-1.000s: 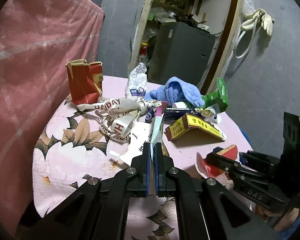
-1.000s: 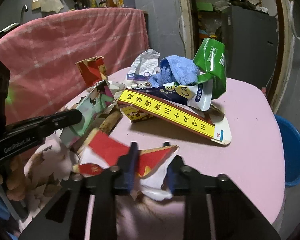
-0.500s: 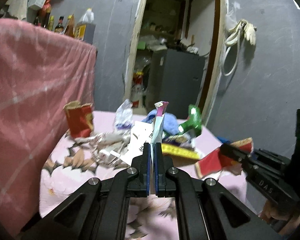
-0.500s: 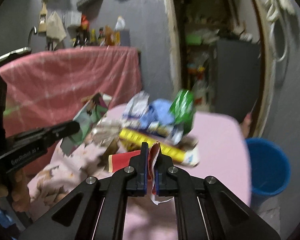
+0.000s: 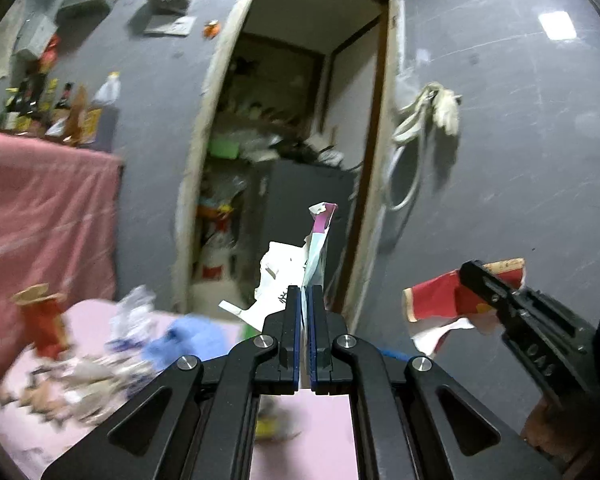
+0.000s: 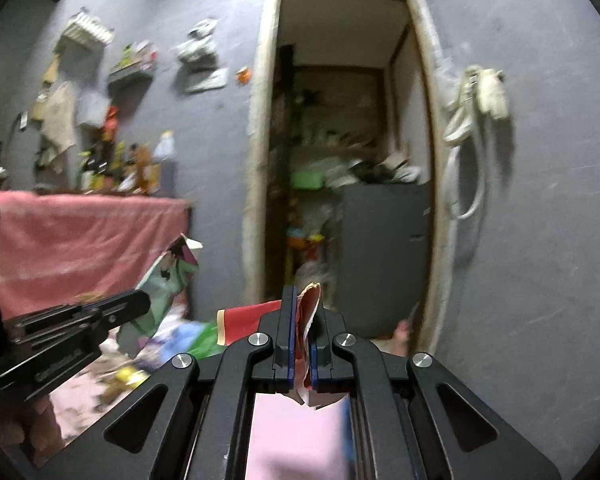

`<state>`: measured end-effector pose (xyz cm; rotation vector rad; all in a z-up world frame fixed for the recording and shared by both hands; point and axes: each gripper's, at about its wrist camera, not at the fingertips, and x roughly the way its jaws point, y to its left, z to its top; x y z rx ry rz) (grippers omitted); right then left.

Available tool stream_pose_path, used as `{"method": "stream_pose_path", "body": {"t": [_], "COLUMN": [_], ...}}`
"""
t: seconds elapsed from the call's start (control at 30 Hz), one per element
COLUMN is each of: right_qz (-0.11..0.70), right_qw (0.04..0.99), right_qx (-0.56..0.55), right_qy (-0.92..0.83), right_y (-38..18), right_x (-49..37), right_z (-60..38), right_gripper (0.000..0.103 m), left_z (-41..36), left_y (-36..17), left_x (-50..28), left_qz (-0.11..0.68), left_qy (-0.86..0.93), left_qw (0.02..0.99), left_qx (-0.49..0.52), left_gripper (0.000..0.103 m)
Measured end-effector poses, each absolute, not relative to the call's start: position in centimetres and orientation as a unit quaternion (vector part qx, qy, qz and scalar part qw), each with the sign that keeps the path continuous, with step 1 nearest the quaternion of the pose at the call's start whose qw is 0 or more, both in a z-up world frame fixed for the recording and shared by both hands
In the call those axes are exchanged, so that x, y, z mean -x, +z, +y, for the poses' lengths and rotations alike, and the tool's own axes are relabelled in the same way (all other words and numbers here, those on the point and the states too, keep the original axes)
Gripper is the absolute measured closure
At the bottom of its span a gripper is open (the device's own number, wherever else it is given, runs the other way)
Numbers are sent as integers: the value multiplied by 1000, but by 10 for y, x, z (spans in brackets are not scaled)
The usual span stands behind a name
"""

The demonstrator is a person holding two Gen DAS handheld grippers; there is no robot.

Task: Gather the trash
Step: 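Carry both items to the blue basin and open both grippers to drop them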

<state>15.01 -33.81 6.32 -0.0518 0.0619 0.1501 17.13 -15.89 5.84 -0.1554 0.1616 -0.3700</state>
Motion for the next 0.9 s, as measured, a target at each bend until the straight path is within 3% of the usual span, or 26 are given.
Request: {"method": "stream_pose_path", "body": {"t": [0.3,0.9], "right_qz": [-5,98], "right_qw": [1000,993], "right_qx": [9,-47], "right_qy": [-12,-52], "right_y": [56,-11], "right_x": [-199,-259], "right_z": [-429,-516], "right_gripper": [100,100], "left_z": [-252,-352], "left_y": [61,-6], "left_x": [-238,-332], "left_qz": [60,203], "left_qy": [-226,-219], "left_qw": [968,951], "left_qx": [87,77], "left_gripper": [101,101]}}
